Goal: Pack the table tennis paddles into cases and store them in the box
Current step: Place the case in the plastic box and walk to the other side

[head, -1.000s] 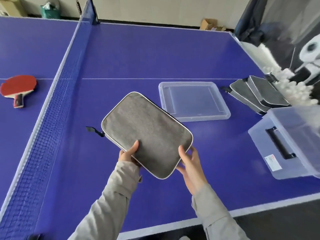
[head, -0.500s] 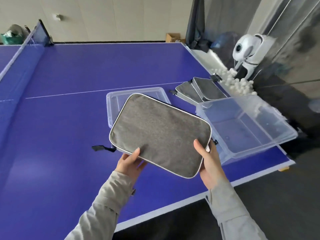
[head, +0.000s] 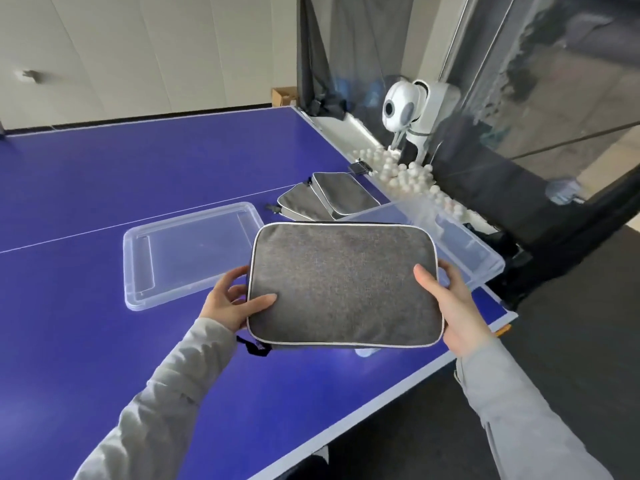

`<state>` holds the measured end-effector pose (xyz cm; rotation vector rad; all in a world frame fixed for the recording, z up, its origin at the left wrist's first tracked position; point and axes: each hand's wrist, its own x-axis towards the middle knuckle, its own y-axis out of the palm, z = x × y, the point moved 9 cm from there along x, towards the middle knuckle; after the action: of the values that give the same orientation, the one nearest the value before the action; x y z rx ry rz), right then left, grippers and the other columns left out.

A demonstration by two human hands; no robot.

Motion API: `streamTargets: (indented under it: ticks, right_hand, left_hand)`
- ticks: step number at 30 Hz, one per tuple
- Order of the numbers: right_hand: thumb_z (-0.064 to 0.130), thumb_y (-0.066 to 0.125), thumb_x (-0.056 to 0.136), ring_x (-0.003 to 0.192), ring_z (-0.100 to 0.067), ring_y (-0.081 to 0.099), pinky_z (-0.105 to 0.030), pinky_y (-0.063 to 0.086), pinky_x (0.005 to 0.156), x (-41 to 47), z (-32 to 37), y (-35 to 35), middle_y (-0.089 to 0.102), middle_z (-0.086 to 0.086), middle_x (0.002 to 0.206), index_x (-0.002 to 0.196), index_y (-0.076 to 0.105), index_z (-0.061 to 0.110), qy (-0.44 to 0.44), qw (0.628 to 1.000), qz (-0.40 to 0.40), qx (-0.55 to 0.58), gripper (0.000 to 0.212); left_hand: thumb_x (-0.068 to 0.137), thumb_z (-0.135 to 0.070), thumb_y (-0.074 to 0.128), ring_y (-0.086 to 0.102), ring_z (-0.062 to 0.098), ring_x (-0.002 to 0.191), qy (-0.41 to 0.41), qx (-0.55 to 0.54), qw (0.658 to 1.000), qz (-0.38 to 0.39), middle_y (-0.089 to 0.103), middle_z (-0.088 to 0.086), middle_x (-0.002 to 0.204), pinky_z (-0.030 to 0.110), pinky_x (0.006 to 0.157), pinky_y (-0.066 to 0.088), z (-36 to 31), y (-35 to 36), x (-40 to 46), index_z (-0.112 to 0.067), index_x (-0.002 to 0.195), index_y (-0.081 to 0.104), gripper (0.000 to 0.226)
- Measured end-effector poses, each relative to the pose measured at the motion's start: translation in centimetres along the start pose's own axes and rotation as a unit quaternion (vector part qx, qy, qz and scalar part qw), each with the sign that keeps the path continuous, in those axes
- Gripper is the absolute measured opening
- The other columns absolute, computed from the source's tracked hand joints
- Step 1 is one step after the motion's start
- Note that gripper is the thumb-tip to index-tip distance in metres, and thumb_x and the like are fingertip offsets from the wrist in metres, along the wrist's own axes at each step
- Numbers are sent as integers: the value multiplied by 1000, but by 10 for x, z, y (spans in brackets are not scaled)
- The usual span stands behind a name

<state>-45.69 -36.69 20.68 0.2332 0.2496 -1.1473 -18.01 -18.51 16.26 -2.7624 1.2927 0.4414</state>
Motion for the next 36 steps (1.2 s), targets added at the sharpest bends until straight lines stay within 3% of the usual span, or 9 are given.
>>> streamTargets:
  ticks: [3,5,8,11,16,23,29,31,36]
  right_hand:
    - [37,67,80,96,-18,62,-36,52,69,32,14,-22,63,1,105,114,49,34,-8,1000,-18,-11,39]
    - [37,68,79,96,-17,63,-37,53,74,58,23,-33,65,0,107,108,53,34,-12,999,-24,-29,33]
    - [38,67,81,101,-14,61,-40,52,87,98,36,-51,63,4,112,112,55,33,-13,998,-35,-59,34]
    - [41,68,81,107,-18,62,-46,49,96,134,47,-70,64,2,114,115,57,30,-10,995,-36,-95,38]
    - [45,74,71,103,-17,65,-41,54,88,182,54,-103,67,4,114,119,58,29,16,985,1,-170,53]
    - [36,78,72,103,-18,63,-44,51,94,244,35,-130,66,2,114,117,55,26,53,965,62,-248,52]
    - [43,86,56,103,-17,62,-41,50,94,281,-9,-127,65,5,111,113,52,29,83,931,151,-322,68]
    - [37,85,62,102,-18,60,-35,49,89,290,-22,-124,63,3,112,112,48,26,89,918,173,-344,63]
    - [30,85,65,108,-21,57,-38,48,94,312,-60,-122,58,-2,119,120,46,17,92,895,200,-388,69]
  left_hand:
    - [34,-35,83,60,14,75,-1,-20,1000,8,63,4,94,18,45,49,2,31,24,-32,105,52,77]
    - [55,-19,88,60,14,75,-4,-27,1000,5,62,8,99,17,44,49,4,50,42,-27,107,51,64]
    - [58,-13,86,59,18,76,-9,-28,999,-12,61,7,100,18,44,49,7,74,66,-24,113,49,68]
    - [51,-14,87,59,20,78,-8,-29,999,-19,59,3,96,29,54,54,4,102,86,-24,114,47,75]
    - [51,-14,85,61,21,77,-31,-19,999,-21,59,0,94,44,75,55,17,155,109,-33,105,49,68]
    - [70,-2,78,59,24,86,-56,25,994,-92,55,2,108,44,86,52,52,203,117,-20,133,42,74]
    - [69,-15,82,56,23,94,-111,35,975,-191,56,-4,112,22,50,47,81,222,108,-29,137,36,83]
    - [70,-17,81,53,24,94,-144,57,964,-216,53,-1,115,21,48,40,91,225,106,-28,138,32,84]
    - [63,-22,85,58,31,99,-215,118,935,-255,57,9,120,41,79,53,122,221,111,-23,133,37,85]
